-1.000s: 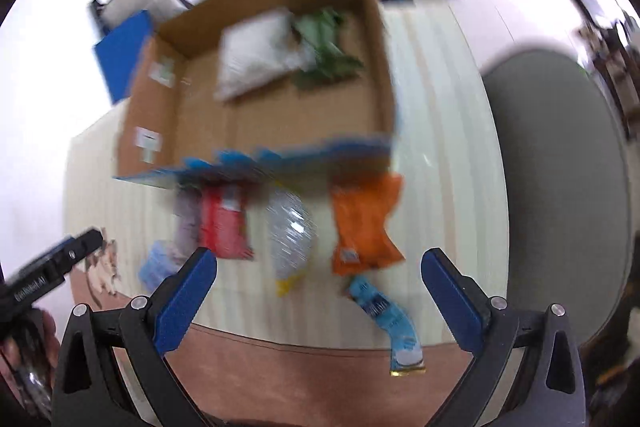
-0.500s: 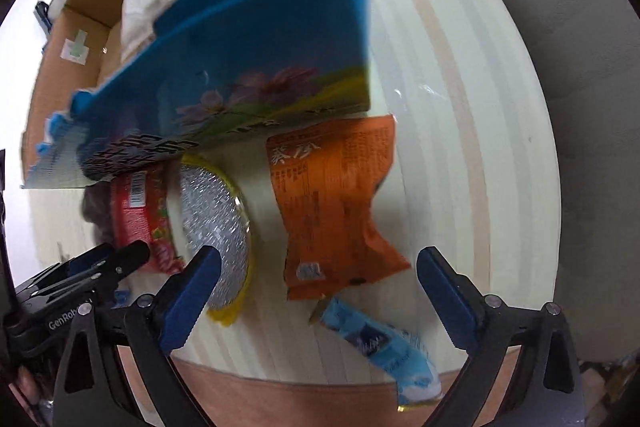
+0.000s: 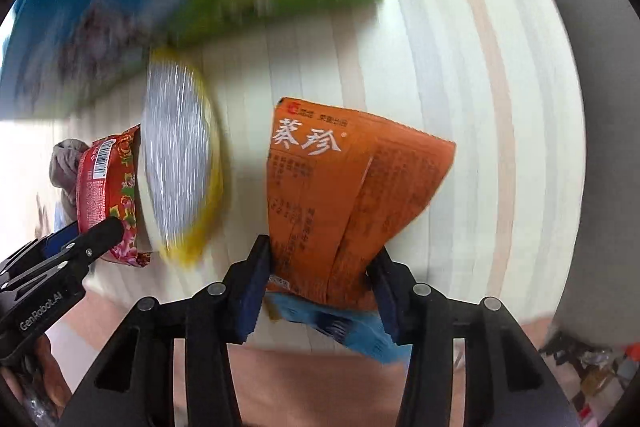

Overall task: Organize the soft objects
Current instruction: 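Grasp the red snack bag with the left tool while the right tool grasps the orange bag, then lower both bags into the box beside the pouch and open both tools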

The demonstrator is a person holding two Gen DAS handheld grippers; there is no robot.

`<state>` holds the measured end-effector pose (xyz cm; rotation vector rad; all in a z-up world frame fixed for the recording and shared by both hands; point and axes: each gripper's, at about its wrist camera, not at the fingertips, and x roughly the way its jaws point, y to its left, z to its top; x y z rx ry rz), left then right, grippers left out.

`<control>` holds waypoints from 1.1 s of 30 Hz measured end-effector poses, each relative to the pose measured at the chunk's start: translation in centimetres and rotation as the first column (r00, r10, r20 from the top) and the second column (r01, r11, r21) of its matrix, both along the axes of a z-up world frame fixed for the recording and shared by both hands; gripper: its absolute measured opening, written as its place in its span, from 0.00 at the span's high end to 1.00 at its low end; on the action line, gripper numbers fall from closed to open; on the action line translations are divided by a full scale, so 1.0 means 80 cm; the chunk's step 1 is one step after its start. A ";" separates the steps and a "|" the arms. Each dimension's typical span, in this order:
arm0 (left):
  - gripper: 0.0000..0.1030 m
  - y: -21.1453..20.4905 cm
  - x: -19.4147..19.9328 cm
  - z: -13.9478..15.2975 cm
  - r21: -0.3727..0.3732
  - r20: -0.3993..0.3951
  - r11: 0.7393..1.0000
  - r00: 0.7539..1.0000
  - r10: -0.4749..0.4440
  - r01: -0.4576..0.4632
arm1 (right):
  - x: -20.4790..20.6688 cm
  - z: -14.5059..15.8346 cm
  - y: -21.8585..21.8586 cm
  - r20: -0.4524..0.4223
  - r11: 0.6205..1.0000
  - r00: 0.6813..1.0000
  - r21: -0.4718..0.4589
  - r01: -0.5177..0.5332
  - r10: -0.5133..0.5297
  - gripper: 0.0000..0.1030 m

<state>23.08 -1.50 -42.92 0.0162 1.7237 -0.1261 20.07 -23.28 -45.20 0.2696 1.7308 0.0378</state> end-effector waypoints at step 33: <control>0.59 -0.006 0.258 0.289 -0.111 0.358 0.993 0.934 0.007 0.035 | 0.151 0.306 0.014 0.432 0.993 0.902 0.110 -0.049 -0.003 0.58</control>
